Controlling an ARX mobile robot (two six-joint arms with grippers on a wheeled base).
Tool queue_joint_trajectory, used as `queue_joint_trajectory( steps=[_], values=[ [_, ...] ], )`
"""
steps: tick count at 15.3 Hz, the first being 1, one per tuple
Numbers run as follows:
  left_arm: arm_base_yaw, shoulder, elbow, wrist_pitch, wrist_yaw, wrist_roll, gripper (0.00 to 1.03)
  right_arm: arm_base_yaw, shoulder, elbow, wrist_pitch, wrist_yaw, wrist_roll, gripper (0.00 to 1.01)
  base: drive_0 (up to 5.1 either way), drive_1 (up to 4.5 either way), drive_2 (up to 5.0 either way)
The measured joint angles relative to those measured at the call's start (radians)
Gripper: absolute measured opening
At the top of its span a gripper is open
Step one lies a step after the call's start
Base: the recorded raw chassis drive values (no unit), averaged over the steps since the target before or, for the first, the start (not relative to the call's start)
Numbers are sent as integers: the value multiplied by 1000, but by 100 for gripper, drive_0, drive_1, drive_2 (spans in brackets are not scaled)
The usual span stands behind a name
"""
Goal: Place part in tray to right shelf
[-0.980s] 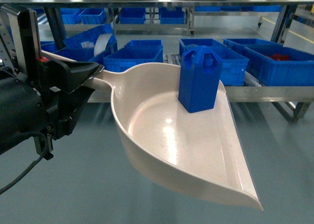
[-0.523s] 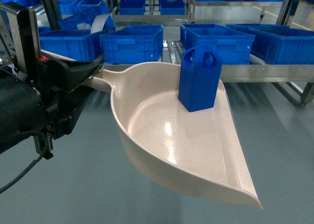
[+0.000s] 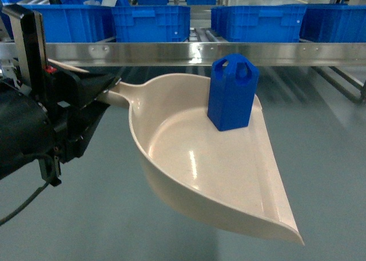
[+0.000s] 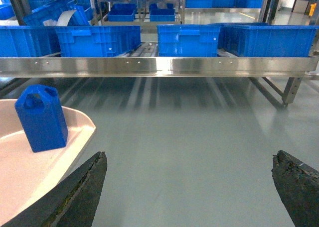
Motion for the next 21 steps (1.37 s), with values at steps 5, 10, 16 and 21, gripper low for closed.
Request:
queue_joint_trajectory(
  steps=[5, 10, 16, 21],
  values=[
    [0, 0, 0, 4, -1, 0, 17, 0, 0, 0, 2, 0, 0, 98, 0, 0, 0],
    [0, -1, -1, 6, 2, 0, 17, 0, -1, 0, 2, 0, 0, 98, 1, 246, -244],
    [0, -1, -1, 10, 1, -1, 17, 0, 0, 0, 3, 0, 0, 98, 2, 406, -402],
    [1, -1, -1, 6, 2, 0, 17, 0, 0, 0, 4, 0, 0, 98, 283, 211, -500]
  ],
)
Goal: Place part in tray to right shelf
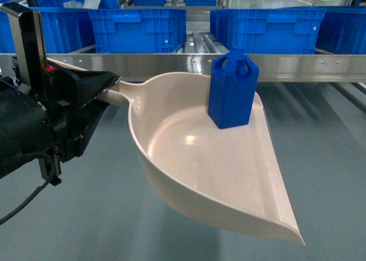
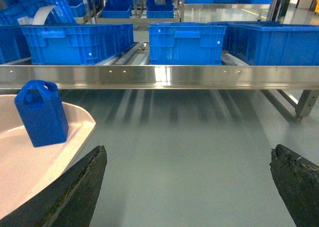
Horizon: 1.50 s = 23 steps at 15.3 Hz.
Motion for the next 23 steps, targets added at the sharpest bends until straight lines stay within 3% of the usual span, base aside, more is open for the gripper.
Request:
queue_joint_trajectory(
  steps=[23],
  values=[
    [-1, 0, 0, 5, -3, 0, 17, 0, 0, 0, -2, 0, 0, 98, 15, 416, -419]
  ],
)
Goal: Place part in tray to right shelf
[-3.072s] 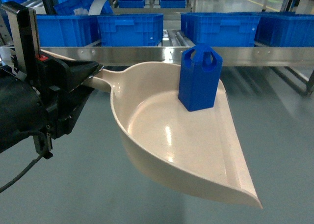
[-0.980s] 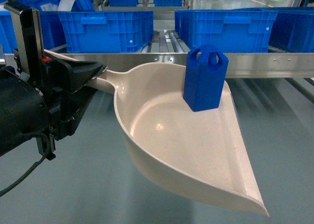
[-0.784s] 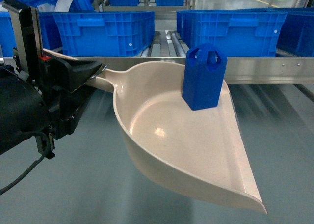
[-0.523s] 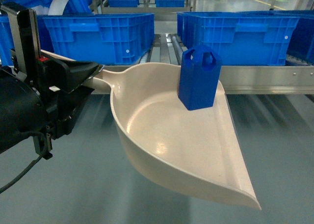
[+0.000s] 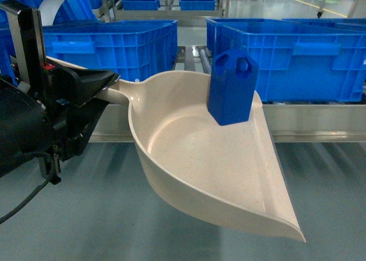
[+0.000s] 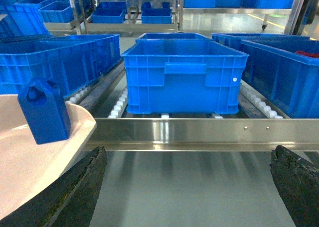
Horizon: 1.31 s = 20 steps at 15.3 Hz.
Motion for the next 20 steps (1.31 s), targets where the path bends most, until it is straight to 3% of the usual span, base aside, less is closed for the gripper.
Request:
queue_joint_trajectory(
  steps=[10, 20],
  values=[
    [0, 0, 0, -3, 2, 0, 17, 0, 0, 0, 0, 0, 0, 98, 0, 432, -431],
    [1, 1, 2, -4, 0, 0, 17, 0, 0, 0, 0, 0, 0, 98, 0, 0, 0]
  ],
)
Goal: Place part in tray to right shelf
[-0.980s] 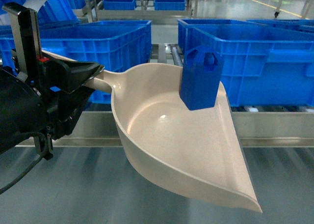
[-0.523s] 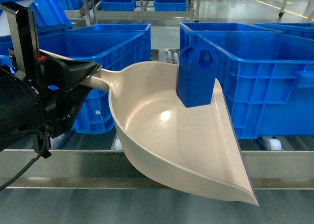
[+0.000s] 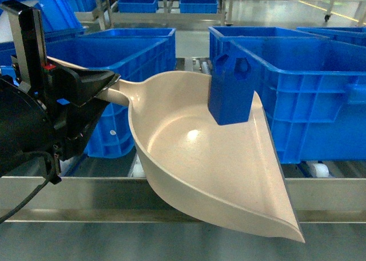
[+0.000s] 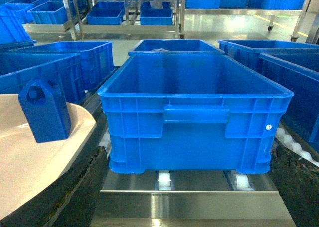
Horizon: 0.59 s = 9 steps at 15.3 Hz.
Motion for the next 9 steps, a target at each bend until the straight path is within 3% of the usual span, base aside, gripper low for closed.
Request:
queue_joint_trajectory(
  steps=[9],
  values=[
    [0, 0, 0, 0, 0, 0, 17, 0, 0, 0, 0, 0, 0, 98, 0, 0, 0]
  ],
)
